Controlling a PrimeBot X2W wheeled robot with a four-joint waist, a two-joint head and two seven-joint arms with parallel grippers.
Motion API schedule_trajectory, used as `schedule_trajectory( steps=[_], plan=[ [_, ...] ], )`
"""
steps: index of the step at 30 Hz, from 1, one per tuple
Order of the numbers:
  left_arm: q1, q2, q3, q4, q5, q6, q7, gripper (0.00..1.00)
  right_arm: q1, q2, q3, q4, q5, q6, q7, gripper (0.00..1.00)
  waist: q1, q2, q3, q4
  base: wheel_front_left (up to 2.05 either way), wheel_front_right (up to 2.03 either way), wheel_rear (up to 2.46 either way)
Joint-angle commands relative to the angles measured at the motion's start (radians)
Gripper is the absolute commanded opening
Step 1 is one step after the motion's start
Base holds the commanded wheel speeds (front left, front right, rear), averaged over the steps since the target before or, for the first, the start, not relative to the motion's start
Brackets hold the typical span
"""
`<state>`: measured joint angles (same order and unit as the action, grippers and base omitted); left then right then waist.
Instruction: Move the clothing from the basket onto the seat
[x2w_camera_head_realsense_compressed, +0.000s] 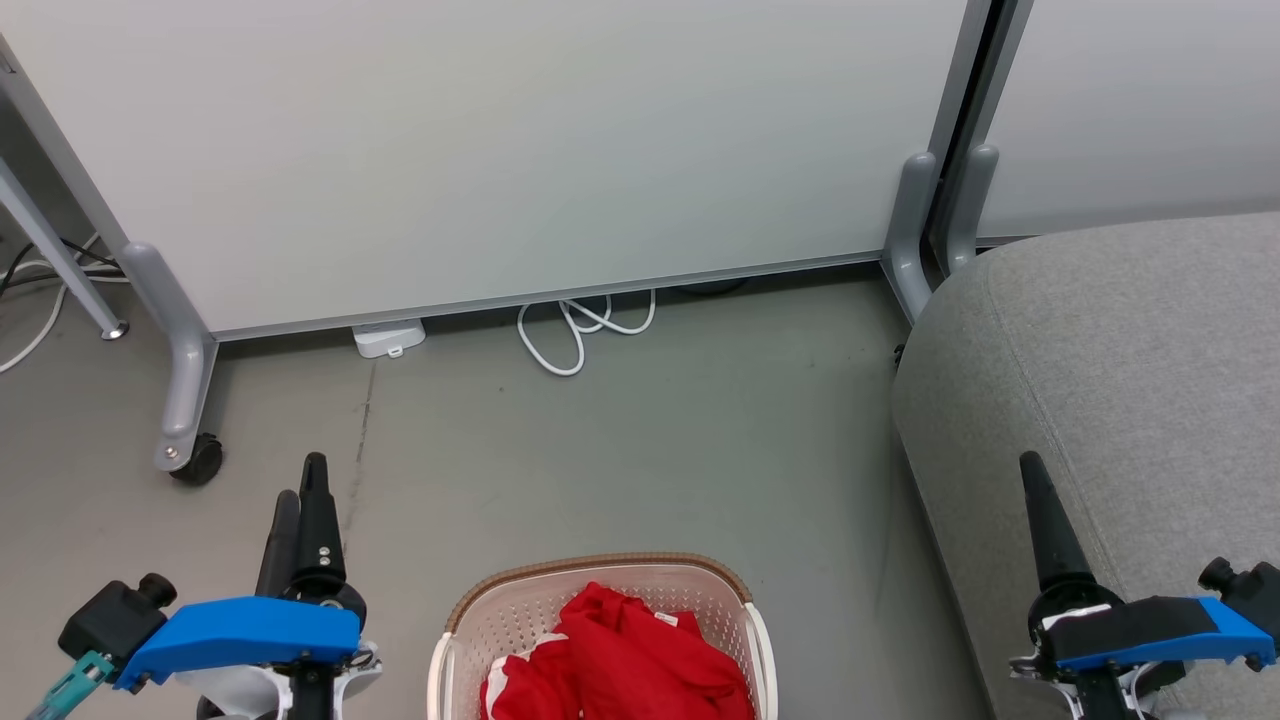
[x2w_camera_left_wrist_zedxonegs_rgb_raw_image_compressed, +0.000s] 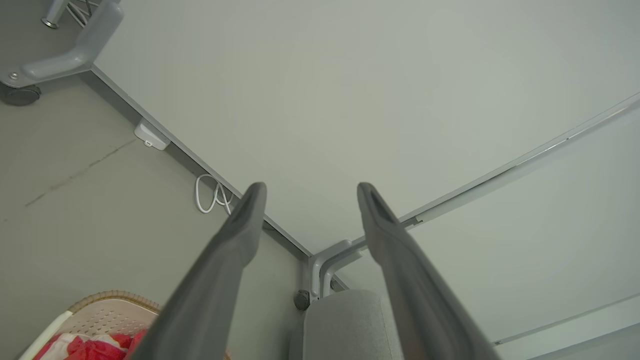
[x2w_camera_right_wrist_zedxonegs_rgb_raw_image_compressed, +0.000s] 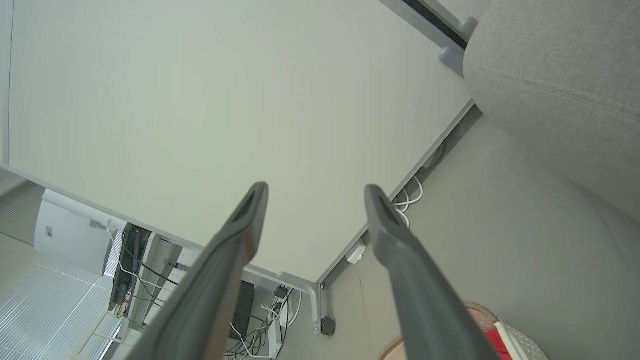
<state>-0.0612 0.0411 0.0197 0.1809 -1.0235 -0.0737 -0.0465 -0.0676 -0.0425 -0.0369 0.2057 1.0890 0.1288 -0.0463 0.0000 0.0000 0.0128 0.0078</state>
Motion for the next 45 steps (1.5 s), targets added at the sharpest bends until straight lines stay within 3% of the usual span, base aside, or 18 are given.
schedule_trajectory(
  steps=[1, 18, 45],
  plan=[
    [-0.028, 0.008, -0.004, -0.020, 0.026, 0.004, -0.007, 1.00, -0.021, -0.007, 0.003, -0.019, -0.023, 0.001, -0.006, 1.00, 0.0000, 0.0000, 0.000, 0.000, 0.00, 0.00, 0.00],
    [-0.035, 0.011, -0.089, -0.013, 0.359, 0.045, -0.063, 1.00, -0.020, -0.008, 0.061, -0.006, -0.302, 0.002, -0.063, 1.00, 0.0000, 0.0000, 0.003, 0.006, 0.00, 0.00, 0.00],
    [-0.044, 0.029, -0.187, 0.009, 0.658, 0.075, -0.135, 1.00, -0.019, -0.009, 0.096, 0.019, -0.588, 0.002, -0.135, 1.00, 0.0000, 0.0000, 0.003, 0.016, 0.00, 0.00, 0.00]
  ],
)
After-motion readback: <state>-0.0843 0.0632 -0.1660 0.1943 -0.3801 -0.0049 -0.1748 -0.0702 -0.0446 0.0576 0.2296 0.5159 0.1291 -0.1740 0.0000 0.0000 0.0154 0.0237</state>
